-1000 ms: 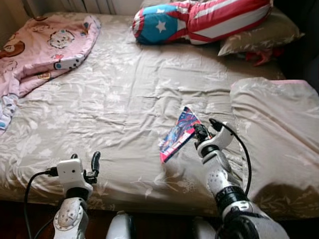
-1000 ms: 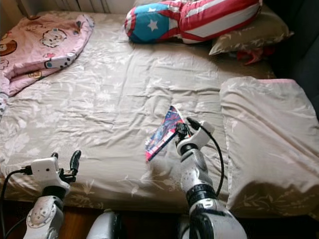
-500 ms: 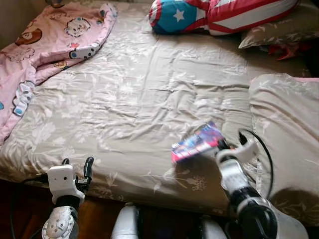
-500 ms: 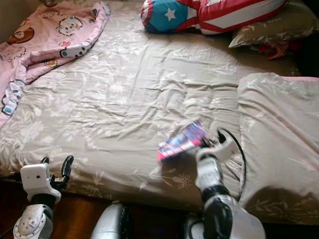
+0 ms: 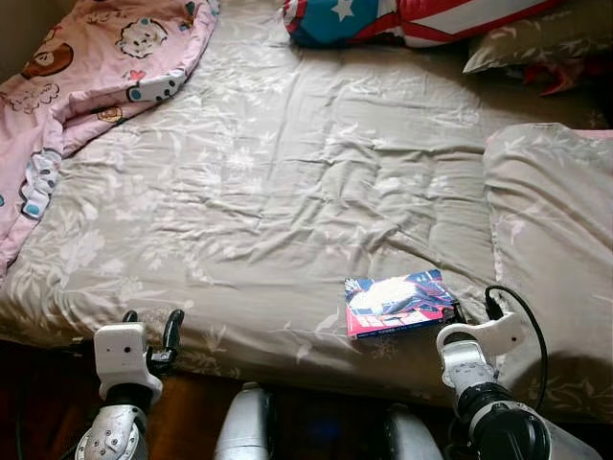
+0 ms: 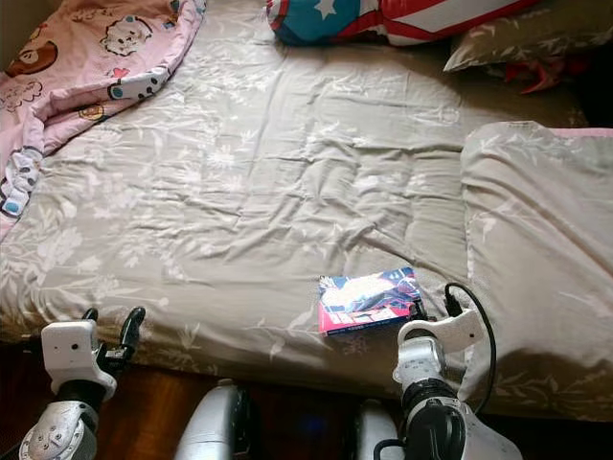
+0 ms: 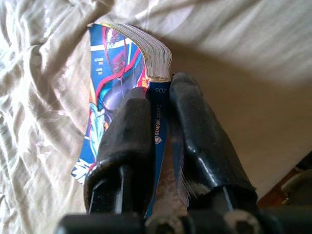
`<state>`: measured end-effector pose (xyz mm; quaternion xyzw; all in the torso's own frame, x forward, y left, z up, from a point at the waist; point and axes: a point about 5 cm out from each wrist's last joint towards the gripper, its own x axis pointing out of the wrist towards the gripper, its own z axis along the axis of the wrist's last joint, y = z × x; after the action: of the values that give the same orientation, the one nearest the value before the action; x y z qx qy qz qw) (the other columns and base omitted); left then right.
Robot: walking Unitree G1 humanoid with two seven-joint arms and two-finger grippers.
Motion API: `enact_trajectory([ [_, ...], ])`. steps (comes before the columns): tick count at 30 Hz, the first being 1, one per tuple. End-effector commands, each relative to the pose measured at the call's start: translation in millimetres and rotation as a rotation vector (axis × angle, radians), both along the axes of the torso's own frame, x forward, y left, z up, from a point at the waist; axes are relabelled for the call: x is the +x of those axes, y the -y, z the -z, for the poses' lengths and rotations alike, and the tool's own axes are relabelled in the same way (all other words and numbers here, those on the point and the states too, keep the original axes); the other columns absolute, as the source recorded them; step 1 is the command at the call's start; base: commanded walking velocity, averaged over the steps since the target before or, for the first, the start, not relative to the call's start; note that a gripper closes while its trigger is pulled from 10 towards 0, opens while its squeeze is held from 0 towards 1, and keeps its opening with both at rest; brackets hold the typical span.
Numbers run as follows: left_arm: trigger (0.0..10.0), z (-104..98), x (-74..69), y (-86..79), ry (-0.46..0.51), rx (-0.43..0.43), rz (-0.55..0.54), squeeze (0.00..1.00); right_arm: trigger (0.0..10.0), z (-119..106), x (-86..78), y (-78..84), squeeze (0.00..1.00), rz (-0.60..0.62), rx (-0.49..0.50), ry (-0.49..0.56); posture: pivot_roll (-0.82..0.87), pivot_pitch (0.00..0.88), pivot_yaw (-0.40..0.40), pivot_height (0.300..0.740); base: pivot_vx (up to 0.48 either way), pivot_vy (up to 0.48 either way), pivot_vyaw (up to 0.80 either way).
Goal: Clean up the room
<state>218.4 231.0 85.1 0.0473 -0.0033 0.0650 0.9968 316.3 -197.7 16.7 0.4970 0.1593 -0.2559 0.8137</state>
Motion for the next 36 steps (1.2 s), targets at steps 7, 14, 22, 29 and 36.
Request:
enact_trajectory([
  [7,10.0,2,-4.7,-4.2,-0.034,0.027,0.001,0.0,10.0,12,-11.1,-0.3,0.55,0.007,0.006,-0.046,0.21,0.313,0.043,0.661,0.0,0.0,0.0],
  [14,10.0,3,-4.2,-3.2,-0.041,0.025,0.003,0.0,10.0,19,-18.6,3.9,0.0,0.021,-0.005,-0.092,0.21,0.306,0.041,0.661,0.0,0.0,0.0],
  [22,10.0,5,-3.3,-2.5,-0.045,0.021,0.001,0.0,10.0,29,-28.9,2.5,0.81,0.005,-0.024,-0.15,0.2,0.303,0.04,0.661,0.0,0.0,0.0],
  [29,10.0,7,-0.7,1.4,-0.048,0.012,0.009,0.0,10.0,32,-32.3,4.1,0.0,-0.007,-0.044,-0.178,0.19,0.297,0.038,0.661,0.0,0.0,0.0],
  [36,10.0,13,1.2,2.1,-0.056,-0.017,-0.014,0.0,10.0,22,-22.1,1.7,0.0,-0.21,-0.28,-0.137,0.17,0.282,0.021,0.661,0.0,0.0,0.0],
])
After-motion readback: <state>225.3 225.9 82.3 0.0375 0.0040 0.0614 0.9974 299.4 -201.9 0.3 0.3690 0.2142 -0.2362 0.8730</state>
